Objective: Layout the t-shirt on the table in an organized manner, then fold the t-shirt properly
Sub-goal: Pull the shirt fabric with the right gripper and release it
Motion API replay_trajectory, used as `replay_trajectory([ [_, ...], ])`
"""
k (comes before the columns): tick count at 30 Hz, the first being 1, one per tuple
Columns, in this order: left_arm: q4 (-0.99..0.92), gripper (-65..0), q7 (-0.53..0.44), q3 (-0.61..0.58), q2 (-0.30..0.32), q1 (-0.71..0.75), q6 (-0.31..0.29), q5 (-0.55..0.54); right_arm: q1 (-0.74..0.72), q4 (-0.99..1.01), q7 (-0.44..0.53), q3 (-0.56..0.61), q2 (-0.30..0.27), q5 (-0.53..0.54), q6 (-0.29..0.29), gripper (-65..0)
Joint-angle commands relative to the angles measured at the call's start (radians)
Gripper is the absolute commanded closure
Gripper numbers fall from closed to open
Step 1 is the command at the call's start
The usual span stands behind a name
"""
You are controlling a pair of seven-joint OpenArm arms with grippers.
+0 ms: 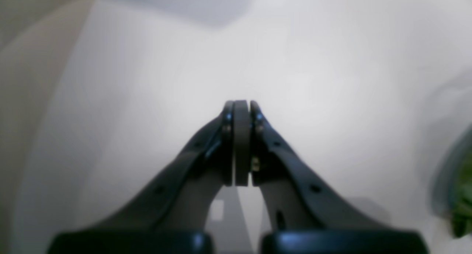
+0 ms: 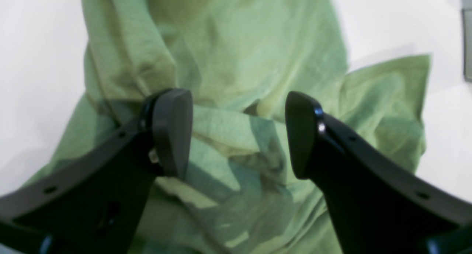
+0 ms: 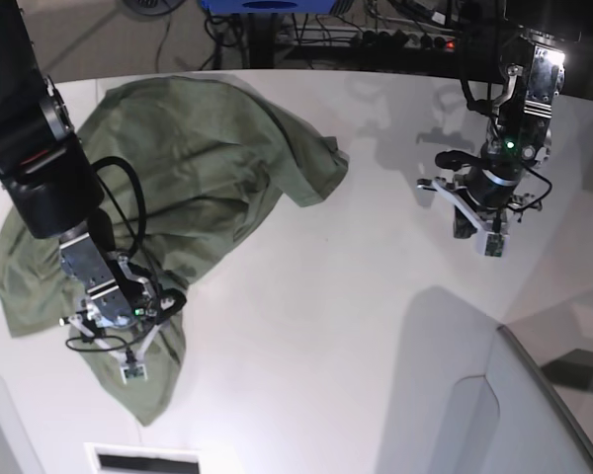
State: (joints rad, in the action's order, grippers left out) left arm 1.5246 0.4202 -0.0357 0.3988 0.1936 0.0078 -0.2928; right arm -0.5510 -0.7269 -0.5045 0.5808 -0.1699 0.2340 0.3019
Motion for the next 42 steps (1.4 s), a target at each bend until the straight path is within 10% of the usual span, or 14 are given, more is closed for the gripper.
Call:
replay_trajectory([
  [1,0.014,0.0,-0.025,0.015,0.009,-0.009,-0.002,-0.003,-0.050,-0.018,0.031,-0.006,-0.009,-0.018,0.012,-37.7],
  [16,0.007,0.0,-0.025,0.013,-0.001,-0.013,-0.002,-0.003,-0.021,-0.251,-0.098,-0.006,0.011,-0.018,0.012,-38.6],
  [28,0.007,0.0,-0.025,0.013,-0.001,-0.004,-0.002,-0.003,-0.044,0.002,0.034,-0.012,0.080,-0.018,-0.074,-41.7],
  [35,0.006,0.0,-0.025,0.015,-0.001,-0.006,-0.002,-0.003,-0.050,0.011,0.046,-0.014,0.080,-0.018,-0.114,-0.3],
  [42,-0.043,0.0,-0.027,0.013,-0.001,-0.015,-0.002,-0.003,-0.060,0.002,0.045,-0.008,0.092,-0.018,-0.114,0.0],
])
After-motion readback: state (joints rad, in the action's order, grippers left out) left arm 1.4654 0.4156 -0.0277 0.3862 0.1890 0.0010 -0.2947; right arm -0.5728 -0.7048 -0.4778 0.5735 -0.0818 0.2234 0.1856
